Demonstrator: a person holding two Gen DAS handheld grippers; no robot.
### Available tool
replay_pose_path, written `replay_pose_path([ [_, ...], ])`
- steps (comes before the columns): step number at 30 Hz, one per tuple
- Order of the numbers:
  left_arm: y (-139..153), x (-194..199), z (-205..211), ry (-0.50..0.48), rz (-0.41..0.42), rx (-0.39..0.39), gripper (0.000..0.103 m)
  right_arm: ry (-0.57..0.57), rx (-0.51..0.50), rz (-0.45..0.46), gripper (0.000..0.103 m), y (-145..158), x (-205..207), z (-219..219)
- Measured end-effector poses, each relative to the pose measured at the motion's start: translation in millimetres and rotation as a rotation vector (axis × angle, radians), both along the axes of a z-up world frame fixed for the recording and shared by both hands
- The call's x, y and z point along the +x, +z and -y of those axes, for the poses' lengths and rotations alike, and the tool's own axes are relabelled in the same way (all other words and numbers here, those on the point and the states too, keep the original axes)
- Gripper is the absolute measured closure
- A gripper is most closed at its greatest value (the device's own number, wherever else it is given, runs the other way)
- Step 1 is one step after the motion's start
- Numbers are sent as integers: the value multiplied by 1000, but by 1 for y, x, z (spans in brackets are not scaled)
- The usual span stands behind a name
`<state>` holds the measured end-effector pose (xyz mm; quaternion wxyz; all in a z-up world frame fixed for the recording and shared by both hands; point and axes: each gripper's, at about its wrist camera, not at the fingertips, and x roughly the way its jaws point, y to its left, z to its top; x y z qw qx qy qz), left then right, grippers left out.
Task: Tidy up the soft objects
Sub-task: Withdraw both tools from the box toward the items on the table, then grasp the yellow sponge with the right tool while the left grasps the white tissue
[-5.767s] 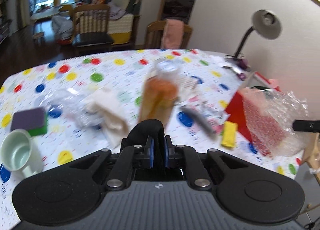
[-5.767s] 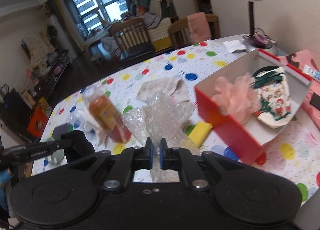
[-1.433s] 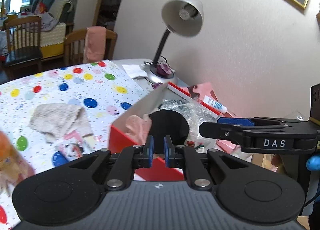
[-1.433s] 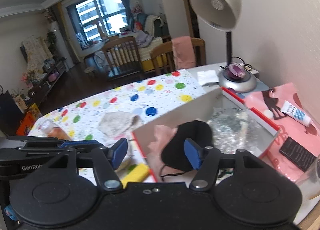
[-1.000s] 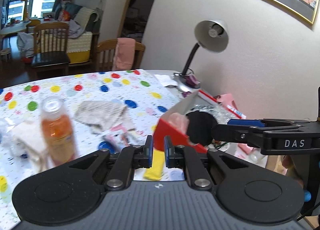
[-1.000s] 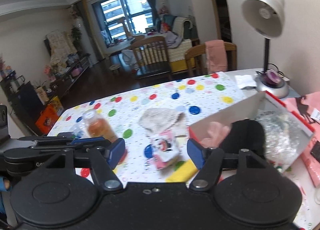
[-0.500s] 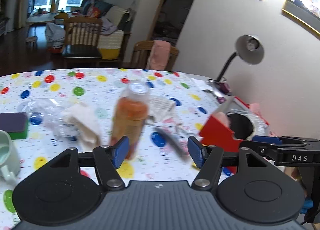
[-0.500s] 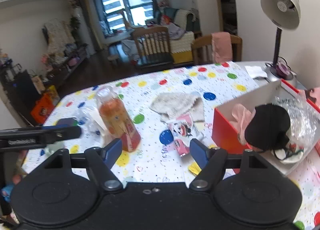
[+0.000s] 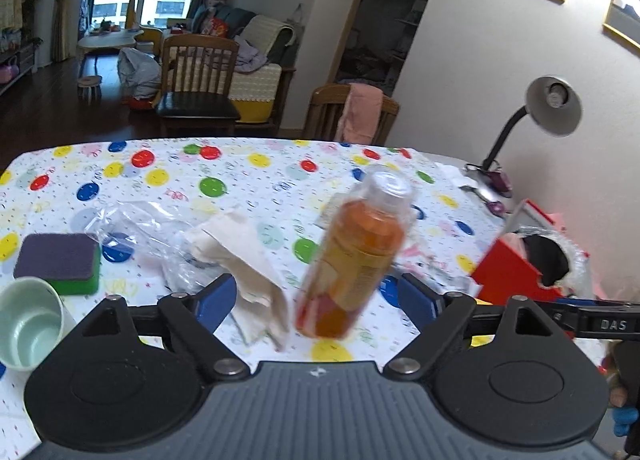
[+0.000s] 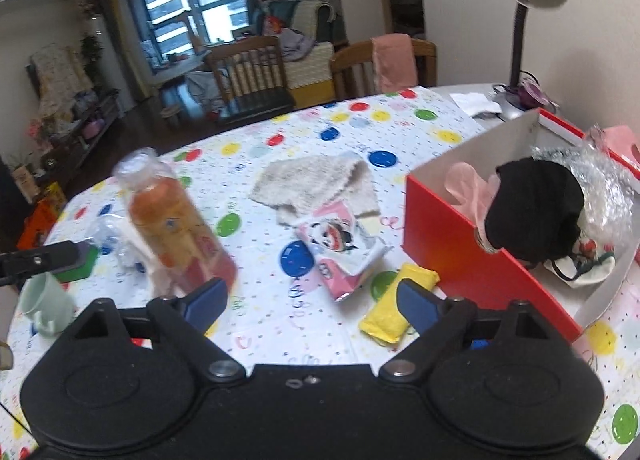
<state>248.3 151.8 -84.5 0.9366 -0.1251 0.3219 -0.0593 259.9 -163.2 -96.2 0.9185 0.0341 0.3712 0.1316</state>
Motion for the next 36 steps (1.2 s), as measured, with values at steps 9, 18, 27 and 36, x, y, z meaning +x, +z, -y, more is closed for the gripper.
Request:
replay_pose_path([
  [9,-15,44,-30,81,29,23,0,-81,-24,-33,5,-27,25,7],
  [18,-41,97,-69,198,-111,-58,0,-130,-79,-61,5,-55,48,11],
  [27,-67,138,-65,185,-189,11,0,-162,-127,-96,7,-79,67,12],
  [36,-87,151,-69,202,-265,25,0,-240,-161,-140,14,-100,84,12],
])
